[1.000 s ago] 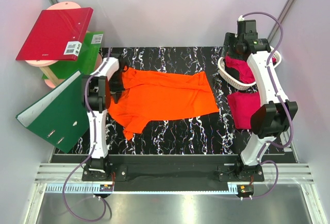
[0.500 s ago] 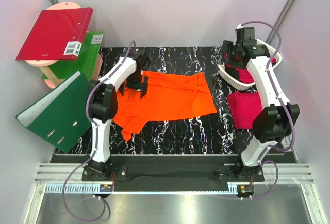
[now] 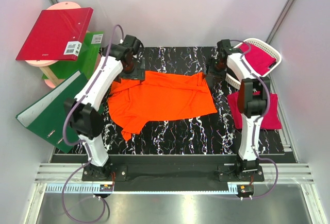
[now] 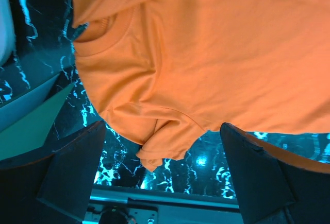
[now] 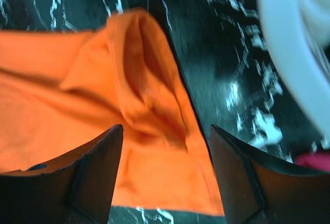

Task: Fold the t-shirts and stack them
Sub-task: Fold the flattened tshirt in 1/3 of the way

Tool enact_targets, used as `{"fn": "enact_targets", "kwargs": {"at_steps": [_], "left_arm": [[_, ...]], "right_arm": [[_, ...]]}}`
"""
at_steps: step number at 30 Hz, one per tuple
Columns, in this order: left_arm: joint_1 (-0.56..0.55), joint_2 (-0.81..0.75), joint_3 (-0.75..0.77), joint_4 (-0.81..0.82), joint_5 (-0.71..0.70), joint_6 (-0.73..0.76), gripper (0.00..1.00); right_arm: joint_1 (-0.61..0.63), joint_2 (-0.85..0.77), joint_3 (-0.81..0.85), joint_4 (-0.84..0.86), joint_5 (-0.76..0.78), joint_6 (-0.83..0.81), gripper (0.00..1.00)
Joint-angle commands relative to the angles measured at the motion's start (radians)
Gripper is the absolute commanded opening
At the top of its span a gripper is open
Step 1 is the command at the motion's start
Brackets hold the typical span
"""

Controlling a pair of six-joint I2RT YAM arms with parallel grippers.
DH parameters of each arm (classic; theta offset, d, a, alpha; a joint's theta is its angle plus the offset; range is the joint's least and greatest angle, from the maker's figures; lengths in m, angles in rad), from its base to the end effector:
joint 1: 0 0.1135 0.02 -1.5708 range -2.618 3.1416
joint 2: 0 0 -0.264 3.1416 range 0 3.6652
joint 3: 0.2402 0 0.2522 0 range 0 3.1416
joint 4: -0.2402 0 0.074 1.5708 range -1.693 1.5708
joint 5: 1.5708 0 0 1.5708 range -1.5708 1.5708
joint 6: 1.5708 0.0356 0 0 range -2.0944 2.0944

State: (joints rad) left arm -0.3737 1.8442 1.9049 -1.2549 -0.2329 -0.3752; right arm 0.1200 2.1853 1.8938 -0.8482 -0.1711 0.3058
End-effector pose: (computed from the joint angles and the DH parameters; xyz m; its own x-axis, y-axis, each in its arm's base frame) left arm 0.3494 -0.1282 0.3414 -0.9067 -0.0274 -0.4208 -0.0603 0.9961 0.0649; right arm 0.4656 0.0622 0.2172 -0.9169 0.1883 -0.3519 0.0917 0.9575 0.2733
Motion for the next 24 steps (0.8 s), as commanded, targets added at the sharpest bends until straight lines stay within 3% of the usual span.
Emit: {"fn": "enact_targets", "kwargs": {"at_steps": [1, 10, 17, 22, 23, 24], "left_arm": [[0.001, -0.125, 0.051, 0.049, -0.026, -0.045, 0.99], [0.001, -0.137, 0.016, 0.019, -0.02, -0.064, 0.99], [0.001, -0.108, 0.055, 0.0, -0.026, -0.07, 0.99], [0.001, -0.077, 0.074, -0.011, -0.02, -0.074, 0.99], [0.001, -0.066, 0.082, -0.011, -0.016, -0.076, 0.99], [0.001, -0.062, 0.086, -0.011, -0.016, -0.076, 0.99]], "right_arm": [[0.02, 0.073, 0.183, 0.009, -0.018, -0.002, 0.76], [0.033, 0.261, 0.39, -0.038, -0.031, -0.002, 0.75], [0.035, 0.392, 0.579, -0.182, -0.013, 0.003, 0.72], [0.035, 0.409, 0.584, -0.218, -0.005, 0.01, 0.7], [0.035, 0.41, 0.587, -0.218, -0.002, 0.01, 0.68], [0.035, 0.412, 0.587, -0.219, -0.004, 0.01, 0.53]]}}
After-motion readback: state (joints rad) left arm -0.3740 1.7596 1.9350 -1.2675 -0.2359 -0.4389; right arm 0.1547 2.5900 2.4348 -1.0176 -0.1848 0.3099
